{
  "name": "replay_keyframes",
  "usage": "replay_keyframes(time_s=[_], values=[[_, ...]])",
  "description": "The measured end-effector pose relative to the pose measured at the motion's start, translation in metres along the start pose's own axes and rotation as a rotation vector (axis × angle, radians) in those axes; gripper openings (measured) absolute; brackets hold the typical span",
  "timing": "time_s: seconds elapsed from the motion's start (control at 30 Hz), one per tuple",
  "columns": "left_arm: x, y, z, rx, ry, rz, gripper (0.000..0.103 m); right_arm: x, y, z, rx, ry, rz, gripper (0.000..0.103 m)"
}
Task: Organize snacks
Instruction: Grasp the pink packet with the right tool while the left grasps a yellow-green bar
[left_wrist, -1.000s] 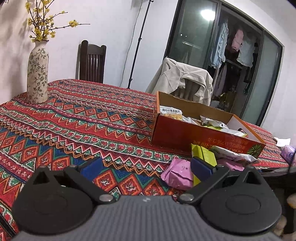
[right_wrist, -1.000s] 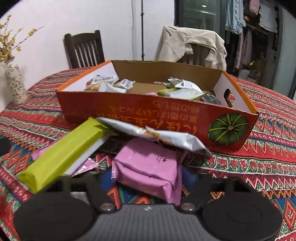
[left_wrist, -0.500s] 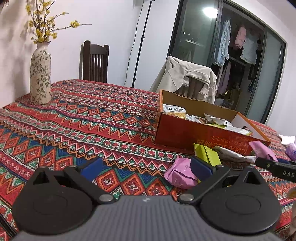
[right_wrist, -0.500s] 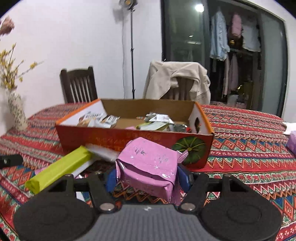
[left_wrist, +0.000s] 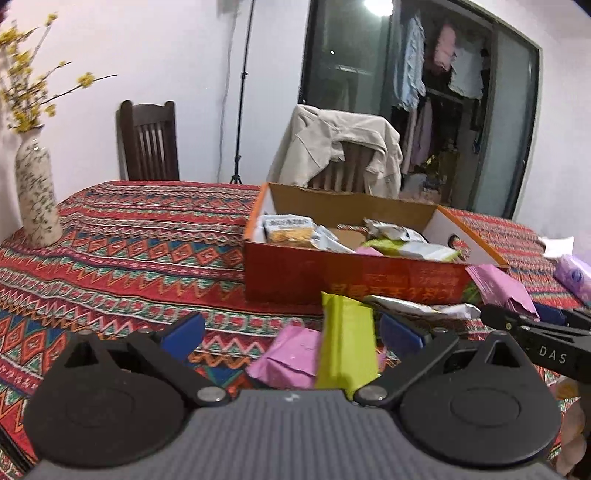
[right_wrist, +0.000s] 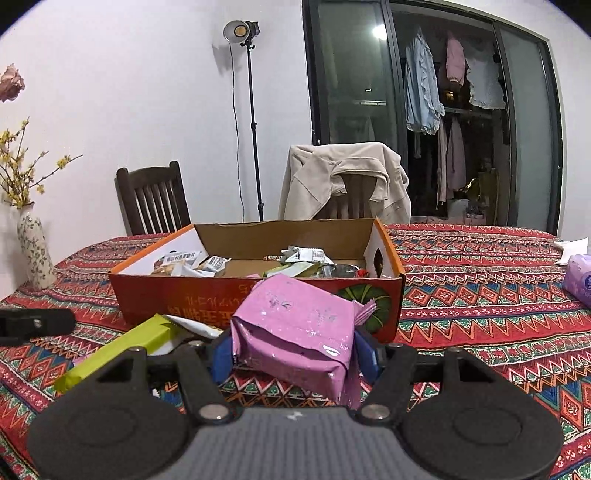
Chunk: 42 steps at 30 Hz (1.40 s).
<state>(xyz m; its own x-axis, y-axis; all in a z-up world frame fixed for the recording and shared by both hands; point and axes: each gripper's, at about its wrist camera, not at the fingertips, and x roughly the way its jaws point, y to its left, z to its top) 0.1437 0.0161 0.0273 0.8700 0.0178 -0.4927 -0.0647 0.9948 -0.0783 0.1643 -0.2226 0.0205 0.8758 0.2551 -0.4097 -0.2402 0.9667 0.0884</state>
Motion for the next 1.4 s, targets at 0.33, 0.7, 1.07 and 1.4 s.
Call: replay_keyframes(time_s=[0.33, 0.7, 1.07, 1.4], values=[[0.025, -0.025, -0.006, 0.070, 0.069, 0.003, 0.103, -0.001, 0.002, -0.002, -0.007, 0.000, 0.001, 0.065], [0.046, -0.032, -0.014, 0.095, 0.132, -0.036, 0.061, 0.001, 0.004, -0.002, -0.020, 0.013, 0.007, 0.065], [0.040, -0.030, -0.016, 0.080, 0.085, -0.075, 0.037, 0.000, 0.006, -0.004, -0.029, 0.006, 0.011, 0.065], [0.019, -0.025, -0.012, 0.041, 0.038, -0.086, 0.036, 0.000, 0.005, -0.003, -0.026, -0.002, 0.015, 0.065]])
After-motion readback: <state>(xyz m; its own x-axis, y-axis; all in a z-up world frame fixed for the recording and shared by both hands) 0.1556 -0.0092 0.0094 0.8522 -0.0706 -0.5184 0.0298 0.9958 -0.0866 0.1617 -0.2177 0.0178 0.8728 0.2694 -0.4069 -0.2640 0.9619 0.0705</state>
